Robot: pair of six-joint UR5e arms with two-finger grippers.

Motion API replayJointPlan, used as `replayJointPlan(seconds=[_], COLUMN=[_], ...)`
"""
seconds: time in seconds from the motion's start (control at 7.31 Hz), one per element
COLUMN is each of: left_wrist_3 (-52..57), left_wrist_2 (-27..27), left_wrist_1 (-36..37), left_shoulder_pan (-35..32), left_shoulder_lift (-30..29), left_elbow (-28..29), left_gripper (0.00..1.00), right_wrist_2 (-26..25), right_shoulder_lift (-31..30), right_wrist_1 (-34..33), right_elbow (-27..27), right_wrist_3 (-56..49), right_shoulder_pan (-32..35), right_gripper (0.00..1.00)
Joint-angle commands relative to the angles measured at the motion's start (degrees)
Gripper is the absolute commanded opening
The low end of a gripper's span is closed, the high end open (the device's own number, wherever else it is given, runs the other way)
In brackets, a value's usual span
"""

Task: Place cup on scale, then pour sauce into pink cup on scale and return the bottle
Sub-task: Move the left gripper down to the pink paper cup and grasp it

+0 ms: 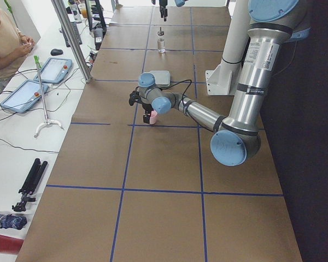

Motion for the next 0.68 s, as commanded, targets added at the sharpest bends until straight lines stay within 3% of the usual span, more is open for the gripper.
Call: replayJointPlan(seconds=[0.0,0.14,0.27,0.55], left_wrist_3=[-0.35,-0.53,-0.53,-0.53], left_wrist_2=[0.85,0.85,0.85,0.85], left_wrist_1=[1.07,1.07,1.07,1.07], left_shoulder_pan=[0.20,0.29,0.38,0.47], left_shoulder_lift=[-0.45,-0.98,-0.89,-0.98], left_elbow=[0.23,0.67,0.68,1.11], left_gripper=[0.96,0.93,0.83,0.34], right_wrist_2=[0.00,0.00,0.09,0.00], right_shoulder_lift=[-0.01,-0.01,-0.01,-0.01], right_wrist_1=[0.00,-0.09,-0.09,-0.09], right_elbow=[-0.15,-0.15,-0.15,-0.15], right_wrist_3=[0.00,0.00,0.09,0.09], right_shoulder_pan=[0.00,0.00,-0.09,0.00], right_gripper=[1.00,1.00,1.00,1.00])
